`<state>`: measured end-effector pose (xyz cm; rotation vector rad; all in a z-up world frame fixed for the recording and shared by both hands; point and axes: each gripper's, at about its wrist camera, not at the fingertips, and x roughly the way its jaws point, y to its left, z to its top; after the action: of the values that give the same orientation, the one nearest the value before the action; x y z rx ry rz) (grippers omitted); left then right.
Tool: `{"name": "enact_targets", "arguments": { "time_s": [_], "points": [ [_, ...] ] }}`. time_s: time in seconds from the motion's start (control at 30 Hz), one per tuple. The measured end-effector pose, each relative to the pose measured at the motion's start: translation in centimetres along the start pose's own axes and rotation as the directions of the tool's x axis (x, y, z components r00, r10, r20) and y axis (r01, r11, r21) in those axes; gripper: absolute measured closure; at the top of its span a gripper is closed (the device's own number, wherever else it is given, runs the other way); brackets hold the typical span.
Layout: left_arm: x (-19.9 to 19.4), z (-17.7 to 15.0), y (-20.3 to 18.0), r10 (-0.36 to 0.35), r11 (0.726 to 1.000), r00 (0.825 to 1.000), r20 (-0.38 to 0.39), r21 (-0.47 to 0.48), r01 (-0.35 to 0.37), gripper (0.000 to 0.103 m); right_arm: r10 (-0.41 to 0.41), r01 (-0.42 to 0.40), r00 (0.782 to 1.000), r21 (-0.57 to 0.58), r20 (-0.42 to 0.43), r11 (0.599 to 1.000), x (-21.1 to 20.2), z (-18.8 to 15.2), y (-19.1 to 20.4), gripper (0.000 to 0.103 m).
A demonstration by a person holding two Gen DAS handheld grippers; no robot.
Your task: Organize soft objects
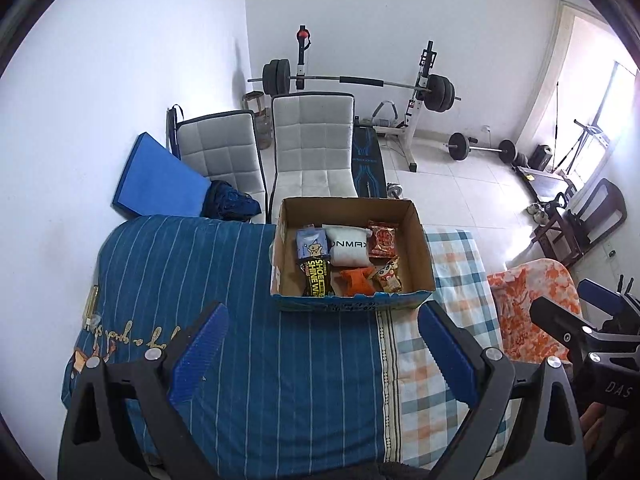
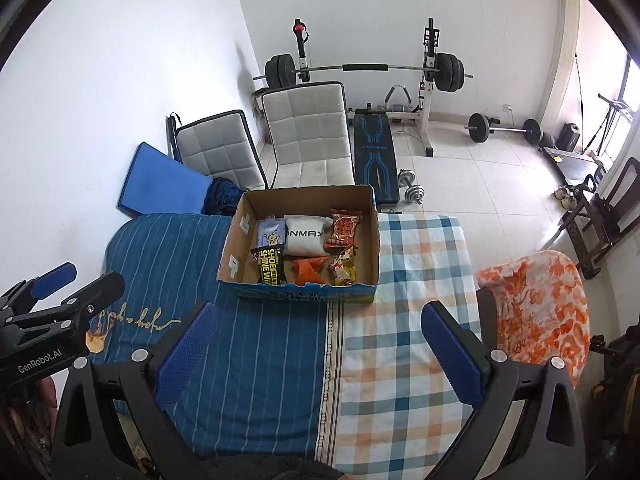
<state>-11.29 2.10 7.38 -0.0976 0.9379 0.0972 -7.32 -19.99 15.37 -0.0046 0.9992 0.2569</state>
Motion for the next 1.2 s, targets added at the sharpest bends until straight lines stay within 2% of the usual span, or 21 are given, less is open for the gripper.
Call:
{"name": "enact_targets", "arguments": {
  "time_s": [0.4, 1.13, 1.2],
  "points": [
    [-0.9, -0.1, 0.2, 0.023, 1.000, 0.999, 0.022, -0.001, -0.023, 0.006, -0.014, 0.014, 0.999, -0.002, 0.029, 1.000, -1.2, 0.1, -0.1, 0.000],
    [-1.2, -0.2, -0.4, 0.024, 1.000, 1.000, 0.010, -0.004, -0.024, 0.006, -0.030, 0.030, 0.999, -0.009, 0.040, 1.000, -2.0, 0.1, 0.2, 0.000],
    [-1.2, -0.2, -0.4, 0.030, 1.000, 1.000, 0.009, 0.000, -0.030, 0.000, -0.034, 0.034, 0.999, -0.007, 0.042, 0.999, -2.0, 0.1, 0.2, 0.000]
  ]
}}
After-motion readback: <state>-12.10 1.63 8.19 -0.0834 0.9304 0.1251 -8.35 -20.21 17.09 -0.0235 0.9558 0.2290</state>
